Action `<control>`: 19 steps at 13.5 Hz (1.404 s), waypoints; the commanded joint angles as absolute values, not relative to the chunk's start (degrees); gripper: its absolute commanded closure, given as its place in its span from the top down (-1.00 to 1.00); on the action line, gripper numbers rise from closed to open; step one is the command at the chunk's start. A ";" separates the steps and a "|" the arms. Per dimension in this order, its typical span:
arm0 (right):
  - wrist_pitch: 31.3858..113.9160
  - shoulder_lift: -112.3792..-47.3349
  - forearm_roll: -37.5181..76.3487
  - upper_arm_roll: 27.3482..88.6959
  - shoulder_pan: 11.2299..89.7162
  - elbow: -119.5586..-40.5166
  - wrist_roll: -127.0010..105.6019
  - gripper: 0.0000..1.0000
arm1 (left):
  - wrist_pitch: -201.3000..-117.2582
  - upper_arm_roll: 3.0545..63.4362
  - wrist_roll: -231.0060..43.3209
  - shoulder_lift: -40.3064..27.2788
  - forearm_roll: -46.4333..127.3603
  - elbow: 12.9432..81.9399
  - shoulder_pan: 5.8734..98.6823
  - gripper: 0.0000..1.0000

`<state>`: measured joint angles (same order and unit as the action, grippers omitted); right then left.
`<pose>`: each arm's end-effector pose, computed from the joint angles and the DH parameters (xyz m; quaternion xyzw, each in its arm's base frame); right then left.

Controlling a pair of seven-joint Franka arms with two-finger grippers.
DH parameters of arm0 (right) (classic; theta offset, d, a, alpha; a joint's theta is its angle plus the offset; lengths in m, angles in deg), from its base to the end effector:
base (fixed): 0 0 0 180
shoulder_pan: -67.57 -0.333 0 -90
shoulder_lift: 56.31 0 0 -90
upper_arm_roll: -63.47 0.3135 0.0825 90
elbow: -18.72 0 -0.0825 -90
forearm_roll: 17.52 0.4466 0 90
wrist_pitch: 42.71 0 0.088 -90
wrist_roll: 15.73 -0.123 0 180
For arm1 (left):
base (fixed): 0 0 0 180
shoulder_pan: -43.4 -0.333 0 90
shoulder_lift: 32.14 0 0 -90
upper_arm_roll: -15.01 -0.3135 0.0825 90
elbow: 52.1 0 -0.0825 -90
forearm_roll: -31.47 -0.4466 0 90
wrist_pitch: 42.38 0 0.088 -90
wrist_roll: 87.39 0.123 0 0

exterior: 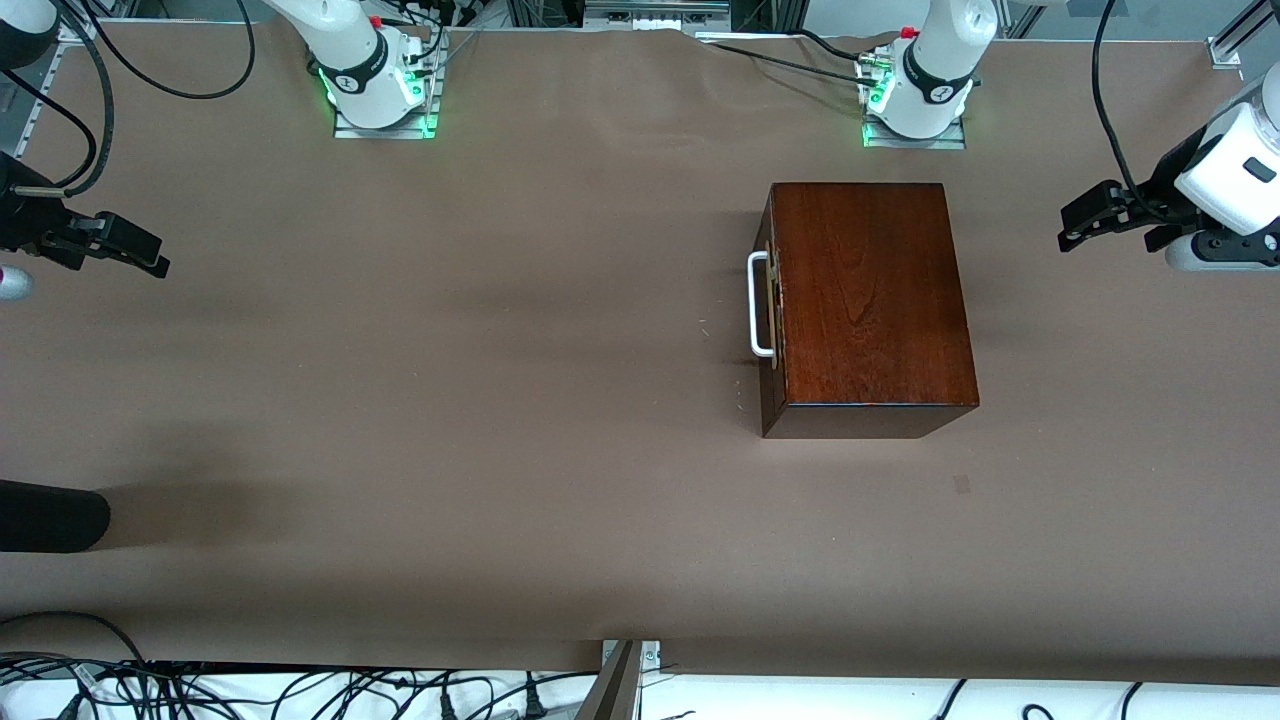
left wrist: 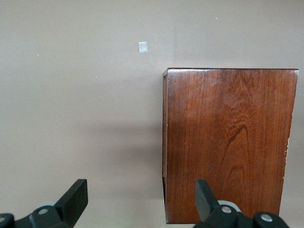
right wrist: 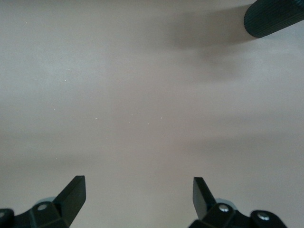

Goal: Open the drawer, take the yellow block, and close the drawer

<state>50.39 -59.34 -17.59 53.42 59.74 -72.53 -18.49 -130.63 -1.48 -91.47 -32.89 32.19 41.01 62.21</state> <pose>0.6353 -0.0225 0.5664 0.9990 -0.0433 -0.0099 0.0053 0.6066 -0.0252 0.5823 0.9992 0.0153 -0.0365 0.0061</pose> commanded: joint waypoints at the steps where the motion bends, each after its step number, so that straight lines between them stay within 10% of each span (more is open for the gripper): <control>1: 50.19 -59.03 -17.61 53.80 60.28 -72.07 -19.16 1.00 | -130.01 -1.17 -90.55 -34.06 32.26 42.46 61.86 1.00; 19: 50.02 -59.38 -17.69 53.80 60.28 -72.07 -18.46 1.00 | -130.45 -0.81 -90.03 -31.61 31.56 38.87 62.21 1.00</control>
